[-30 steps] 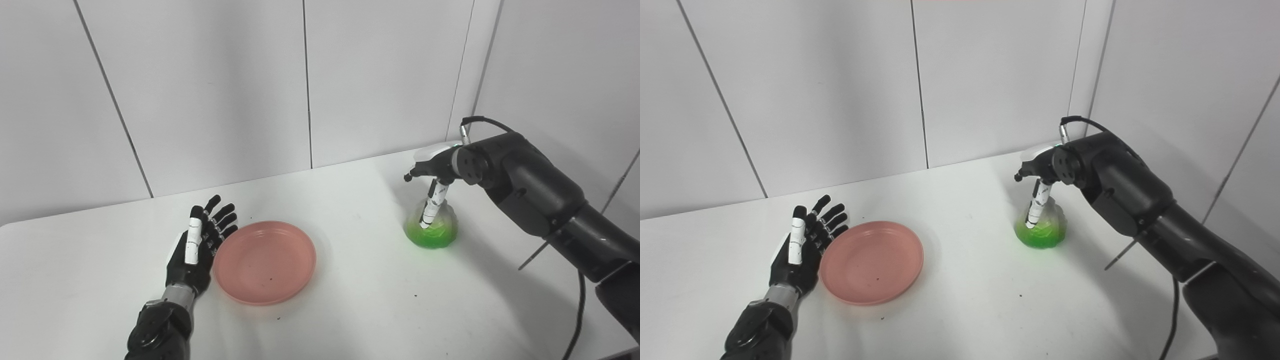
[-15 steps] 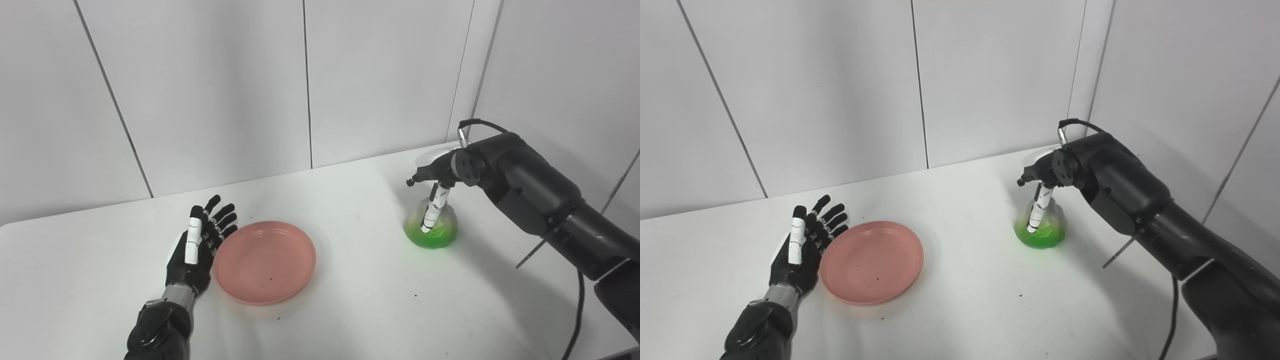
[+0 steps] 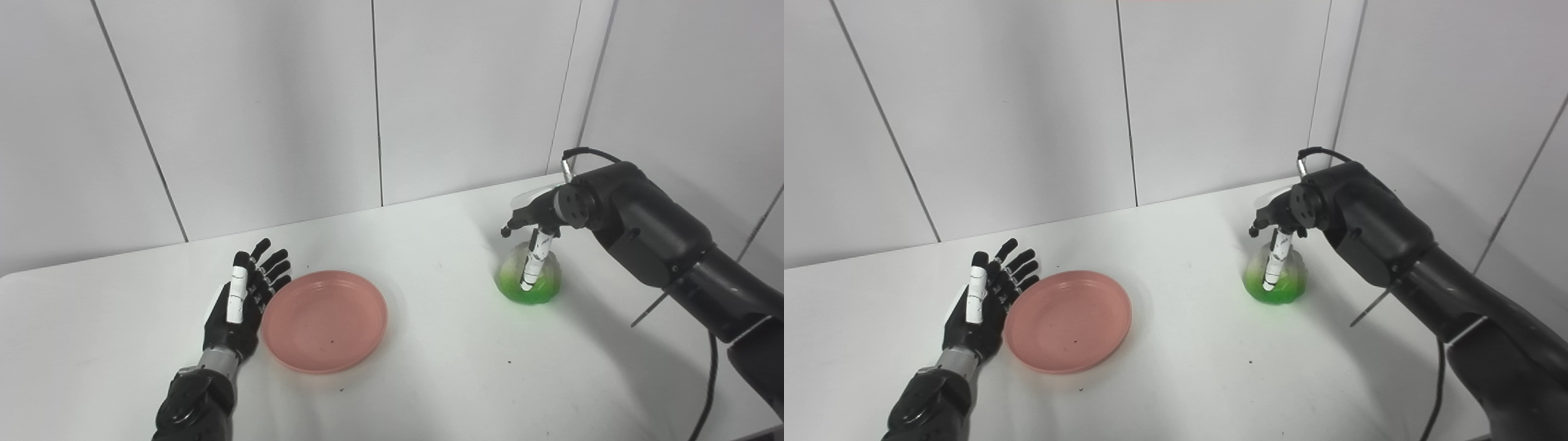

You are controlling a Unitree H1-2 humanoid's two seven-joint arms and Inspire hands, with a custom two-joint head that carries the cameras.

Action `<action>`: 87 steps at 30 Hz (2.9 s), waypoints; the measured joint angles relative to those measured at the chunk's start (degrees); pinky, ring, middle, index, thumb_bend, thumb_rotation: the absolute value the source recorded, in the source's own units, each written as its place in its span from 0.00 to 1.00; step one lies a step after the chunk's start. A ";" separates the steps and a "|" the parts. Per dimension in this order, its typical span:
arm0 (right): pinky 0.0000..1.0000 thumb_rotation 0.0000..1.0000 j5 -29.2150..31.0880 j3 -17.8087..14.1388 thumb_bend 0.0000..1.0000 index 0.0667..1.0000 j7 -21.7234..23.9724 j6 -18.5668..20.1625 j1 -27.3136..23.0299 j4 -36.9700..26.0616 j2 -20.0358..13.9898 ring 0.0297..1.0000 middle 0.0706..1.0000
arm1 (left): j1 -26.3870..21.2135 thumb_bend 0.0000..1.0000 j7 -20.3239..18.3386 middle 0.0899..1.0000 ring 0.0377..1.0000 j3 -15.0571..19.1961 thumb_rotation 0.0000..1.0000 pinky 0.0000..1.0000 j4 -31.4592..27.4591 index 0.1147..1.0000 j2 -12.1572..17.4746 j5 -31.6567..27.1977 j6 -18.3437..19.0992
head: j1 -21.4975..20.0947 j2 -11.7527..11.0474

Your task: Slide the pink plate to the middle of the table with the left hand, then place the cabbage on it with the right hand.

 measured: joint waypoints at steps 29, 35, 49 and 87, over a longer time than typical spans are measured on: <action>0.70 0.30 4.27 -2.39 1.00 0.82 -20.82 -6.40 9.05 2.75 0.75 0.88 0.93 | 0.27 0.94 0.01 0.86 0.88 -0.09 0.90 0.86 -0.96 0.91 0.05 0.07 1.21 | 0.62 0.79; 0.50 0.13 2.51 -1.39 0.97 0.71 -22.34 -6.50 9.09 2.74 0.77 0.69 0.86 | 0.28 0.93 0.04 0.85 0.88 -0.15 0.91 0.86 -0.96 0.90 0.05 0.10 1.24 | 0.62 0.79; 0.43 0.00 3.67 -1.75 0.53 0.43 -26.38 -9.69 9.10 6.30 0.80 0.49 0.48 | 0.30 0.93 0.12 0.85 0.87 -0.14 0.91 0.86 -1.00 0.90 0.02 0.10 1.36 | 0.62 0.97; 0.42 0.00 7.43 -3.28 0.52 0.46 -16.80 -9.60 4.20 2.84 0.90 0.41 0.50 | 0.25 0.92 0.71 0.84 0.87 -0.27 0.92 0.85 -1.25 0.88 -0.04 0.94 1.49 | 0.97 0.70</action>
